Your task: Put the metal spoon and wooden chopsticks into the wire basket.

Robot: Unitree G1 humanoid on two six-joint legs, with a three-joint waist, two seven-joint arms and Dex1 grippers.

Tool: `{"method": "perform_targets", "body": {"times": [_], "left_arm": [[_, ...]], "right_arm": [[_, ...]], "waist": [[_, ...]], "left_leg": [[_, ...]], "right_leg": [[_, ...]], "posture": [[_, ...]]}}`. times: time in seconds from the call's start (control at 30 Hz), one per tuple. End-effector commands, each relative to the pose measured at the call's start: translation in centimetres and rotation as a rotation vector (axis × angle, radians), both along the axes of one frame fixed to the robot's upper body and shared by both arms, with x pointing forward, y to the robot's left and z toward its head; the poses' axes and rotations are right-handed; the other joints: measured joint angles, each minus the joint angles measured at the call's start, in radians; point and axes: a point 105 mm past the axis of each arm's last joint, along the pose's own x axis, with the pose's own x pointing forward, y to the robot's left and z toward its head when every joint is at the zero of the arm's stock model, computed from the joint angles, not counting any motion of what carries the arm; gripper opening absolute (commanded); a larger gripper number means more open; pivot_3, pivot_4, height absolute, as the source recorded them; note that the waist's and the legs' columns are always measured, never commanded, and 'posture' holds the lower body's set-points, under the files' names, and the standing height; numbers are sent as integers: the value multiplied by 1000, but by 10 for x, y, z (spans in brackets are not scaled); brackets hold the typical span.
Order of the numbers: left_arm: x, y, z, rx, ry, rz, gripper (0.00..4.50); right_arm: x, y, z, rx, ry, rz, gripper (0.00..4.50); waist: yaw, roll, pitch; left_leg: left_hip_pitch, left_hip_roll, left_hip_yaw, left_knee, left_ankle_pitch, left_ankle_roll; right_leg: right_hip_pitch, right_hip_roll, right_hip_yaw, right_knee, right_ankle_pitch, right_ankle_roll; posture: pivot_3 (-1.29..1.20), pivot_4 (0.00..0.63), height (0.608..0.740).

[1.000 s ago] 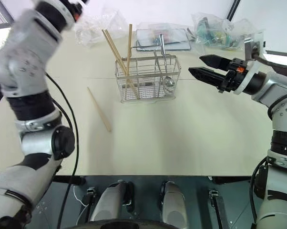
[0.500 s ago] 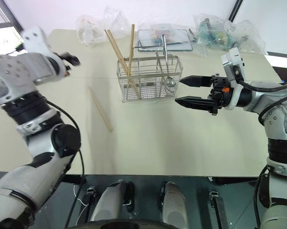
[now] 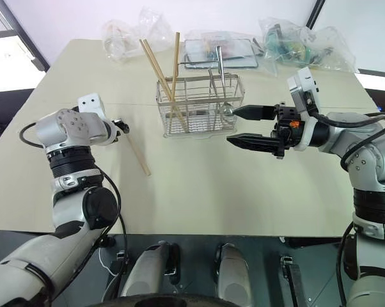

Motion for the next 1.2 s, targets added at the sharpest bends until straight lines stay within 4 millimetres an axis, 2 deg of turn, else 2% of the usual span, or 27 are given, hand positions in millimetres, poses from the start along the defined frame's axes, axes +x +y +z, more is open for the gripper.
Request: {"method": "perform_targets", "body": {"times": [0.03, 0.17, 0.27, 0.47, 0.6, 0.67, 0.73, 0.83, 0.93, 0.97, 1.03, 1.1, 1.2], "left_arm": [[15, -6, -8, -7, -14, -14, 3991], [26, -9, -11, -9, -32, -35, 3991], [30, -11, -11, -19, -37, -37, 3190], [34, -12, -5, -29, -59, -32, 148], [35, -9, -3, -21, -74, -16, 58], [37, 0, 8, 29, -133, 3, 58], [44, 18, 39, 68, -289, 68, 58], [46, 47, 100, 111, -563, 165, 58], [37, 62, 172, 253, -857, 168, 58], [34, 62, 185, 278, -914, 160, 58], [24, 39, 231, 186, -1134, 30, 58], [7, 7, 272, 124, -1324, -158, 58], [-8, -24, 295, 32, -1417, -340, 58]], "right_arm": [[-7, 3, 11, 19, -48, 10, 4500], [-7, 3, 13, 36, -49, -7, 4500], [-6, 3, 13, 44, -49, -18, 4500], [-6, 1, 14, 50, -46, -29, 4500], [-4, 1, 14, 50, -46, -33, 4500], [-3, 0, 15, 52, -46, -35, 4500], [-2, -1, 15, 55, -45, -43, 4500], [-1, -2, 16, 57, -41, -48, 4500], [-1, -4, 17, 50, -40, -55, 4500], [-2, -5, 17, 47, -40, -57, 4500], [1, -11, 17, 30, -53, -85, 4500], [7, -19, 24, 43, -72, -136, 4500], [17, -31, 36, 86, -91, -210, 4500]], "waist": [[4, 1, 0], [16, 2, -1], [19, 2, -2], [16, 2, -2], [17, 2, -2], [17, 2, -2], [16, 1, -1], [10, 0, 0], [10, 0, 0], [12, 0, 0], [21, 0, 0], [29, -1, 0], [28, -1, 0]], "left_leg": [[0, 0, 0, 0, -1, 1], [1, 0, 0, 0, -3, 5], [1, 0, 0, 0, -3, 5], [1, 0, 0, 0, -4, 6], [1, 0, 0, 0, -4, 6], [1, 0, 0, 0, -4, 6], [1, 0, 0, 0, -4, 6], [-2, 1, 1, 0, -4, 6], [-3, 1, 1, 0, -3, 6], [-4, 1, 1, 0, -3, 6], [-4, 1, 2, 0, -3, 5], [-5, 0, 0, 2, -3, 5], [-7, -1, 1, 4, -4, 7]], "right_leg": [[0, 0, 0, 0, 0, 0], [1, 0, 0, 0, 0, 0], [1, 0, 0, 0, 0, 0], [1, 0, 0, 0, 0, 0], [1, 0, 0, 0, 0, 0], [1, 0, 0, 0, 0, 0], [0, 0, 0, 0, 0, 0], [-2, 1, 0, 0, 1, -1], [-3, 1, 0, 0, 1, -1], [-4, 1, -1, -1, 1, -1], [-3, 0, -1, -1, 1, -1], [-2, -1, -2, -3, 1, 0], [-1, -2, -2, -6, 3, 2]], "posture": [[0, 150, 704], [0, 150, 704], [0, 150, 704], [0, 150, 704], [0, 150, 704], [0, 150, 704], [0, 150, 704], [0, 150, 704], [0, 150, 704], [0, 150, 704], [0, 150, 704], [0, 150, 704], [0, 150, 704]]}}
